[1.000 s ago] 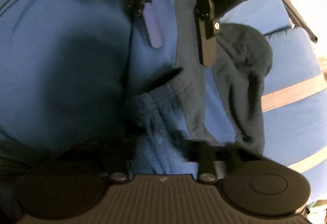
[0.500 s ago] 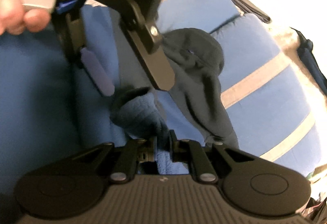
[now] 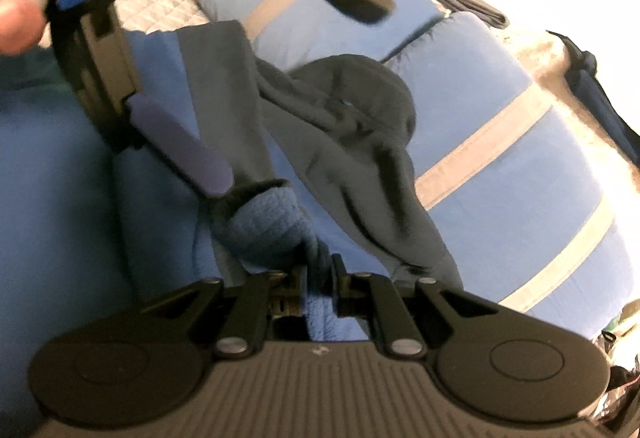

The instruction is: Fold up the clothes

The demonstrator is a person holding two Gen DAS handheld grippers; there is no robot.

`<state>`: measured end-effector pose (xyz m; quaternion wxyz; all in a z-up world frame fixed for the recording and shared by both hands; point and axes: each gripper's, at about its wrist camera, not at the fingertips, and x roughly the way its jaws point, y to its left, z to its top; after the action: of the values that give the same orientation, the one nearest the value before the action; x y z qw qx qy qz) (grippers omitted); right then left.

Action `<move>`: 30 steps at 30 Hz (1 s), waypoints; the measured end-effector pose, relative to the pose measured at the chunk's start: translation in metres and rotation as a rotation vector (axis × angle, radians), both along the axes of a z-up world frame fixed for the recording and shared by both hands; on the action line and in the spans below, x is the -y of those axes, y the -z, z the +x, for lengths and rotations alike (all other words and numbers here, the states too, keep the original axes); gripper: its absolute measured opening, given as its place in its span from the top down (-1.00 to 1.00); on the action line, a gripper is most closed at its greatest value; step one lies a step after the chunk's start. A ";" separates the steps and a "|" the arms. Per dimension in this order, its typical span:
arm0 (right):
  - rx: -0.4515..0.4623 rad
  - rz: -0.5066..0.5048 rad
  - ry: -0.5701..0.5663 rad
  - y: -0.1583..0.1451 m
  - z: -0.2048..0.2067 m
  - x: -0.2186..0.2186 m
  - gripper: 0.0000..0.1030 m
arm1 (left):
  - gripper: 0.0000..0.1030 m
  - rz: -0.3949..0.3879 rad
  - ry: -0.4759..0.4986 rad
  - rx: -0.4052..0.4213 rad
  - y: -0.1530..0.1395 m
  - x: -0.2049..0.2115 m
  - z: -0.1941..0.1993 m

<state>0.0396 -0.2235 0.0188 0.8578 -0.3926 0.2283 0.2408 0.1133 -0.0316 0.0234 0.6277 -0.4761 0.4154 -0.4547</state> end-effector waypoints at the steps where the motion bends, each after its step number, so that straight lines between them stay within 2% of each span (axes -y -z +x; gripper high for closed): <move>1: 0.002 0.004 0.001 -0.001 -0.001 0.000 0.57 | -0.74 0.001 0.006 -0.019 0.003 0.002 0.000; 6: 0.011 0.023 0.006 -0.004 -0.009 0.002 0.57 | -0.75 0.033 0.052 -0.070 0.015 0.017 0.002; 10: 0.028 0.013 -0.018 -0.006 -0.021 0.000 0.57 | -0.76 0.046 0.049 -0.103 0.025 0.022 0.005; 15: 0.065 -0.030 -0.085 -0.001 -0.042 -0.006 0.57 | -0.75 0.068 -0.017 -0.169 0.039 0.015 0.007; 24: 0.113 -0.129 -0.199 0.017 -0.078 -0.017 0.58 | -0.71 0.065 -0.104 -0.232 0.048 0.002 0.009; 26: 0.116 -0.150 -0.220 0.022 -0.085 -0.019 0.58 | -0.67 0.083 -0.102 -0.233 0.048 0.001 0.009; 30: 0.118 -0.188 -0.255 0.032 -0.097 -0.019 0.67 | -0.46 0.135 -0.100 -0.253 0.053 0.005 0.010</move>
<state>-0.0578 -0.2042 -0.0130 0.7916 -0.5105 0.1475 0.3017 0.1232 -0.0367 -0.0294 0.6226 -0.5064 0.4967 -0.3303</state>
